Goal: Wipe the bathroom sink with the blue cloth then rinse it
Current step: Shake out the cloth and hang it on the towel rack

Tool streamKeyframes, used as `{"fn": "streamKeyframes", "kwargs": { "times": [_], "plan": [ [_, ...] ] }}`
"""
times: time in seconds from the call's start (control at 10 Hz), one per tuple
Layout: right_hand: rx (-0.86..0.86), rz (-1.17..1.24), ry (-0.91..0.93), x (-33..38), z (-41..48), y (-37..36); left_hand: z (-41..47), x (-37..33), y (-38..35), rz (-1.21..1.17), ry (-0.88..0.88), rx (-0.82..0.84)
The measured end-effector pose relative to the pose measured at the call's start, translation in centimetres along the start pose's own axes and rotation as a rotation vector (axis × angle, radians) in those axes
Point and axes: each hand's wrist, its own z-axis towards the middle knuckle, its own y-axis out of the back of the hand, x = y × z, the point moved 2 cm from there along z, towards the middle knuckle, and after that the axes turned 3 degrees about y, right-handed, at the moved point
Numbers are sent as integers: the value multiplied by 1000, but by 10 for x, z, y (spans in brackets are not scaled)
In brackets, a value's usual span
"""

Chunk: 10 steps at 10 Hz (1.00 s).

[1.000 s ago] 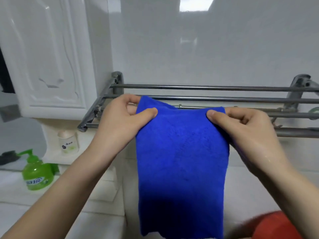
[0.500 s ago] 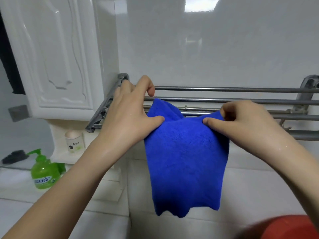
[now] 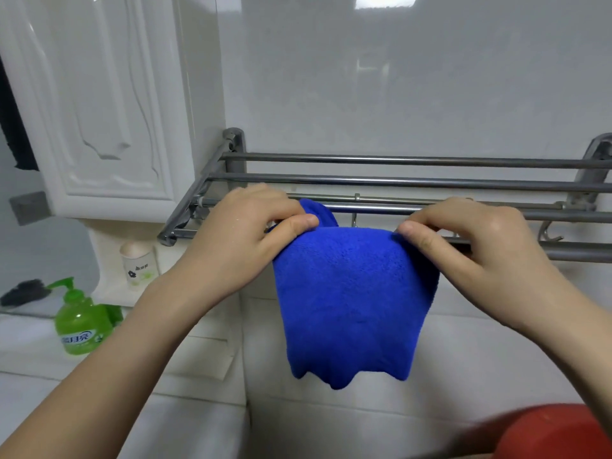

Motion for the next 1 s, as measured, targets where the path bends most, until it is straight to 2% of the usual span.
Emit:
{"fn": "streamKeyframes", "kwargs": {
  "times": [0.1, 0.2, 0.5, 0.6, 0.7, 0.8, 0.9, 1.0],
  "plan": [
    [94, -66, 7, -2, -3, 1, -6, 6, 4, 15, 2, 87],
    [99, -156, 74, -3, -4, -1, -13, 12, 5, 38, 42, 100],
    [-23, 63, -71, -2, 10, 3, 5, 7, 8, -41, -18, 1],
    [7, -24, -95, 0, 19, 7, 14, 9, 7, -83, 32, 3],
    [272, -229, -131, 3, 24, 11, 15, 7, 9, -20, 58, 80],
    [243, -224, -77, 7, 20, 17, 6, 3, 14, -41, 28, 67],
    [190, -115, -8, 12, 11, 13, -6, 3, 11, -124, 75, 91],
    [183, -2, -35, 9, 6, 6, -13, 5, 6, -160, 108, 91]
  ]
}}
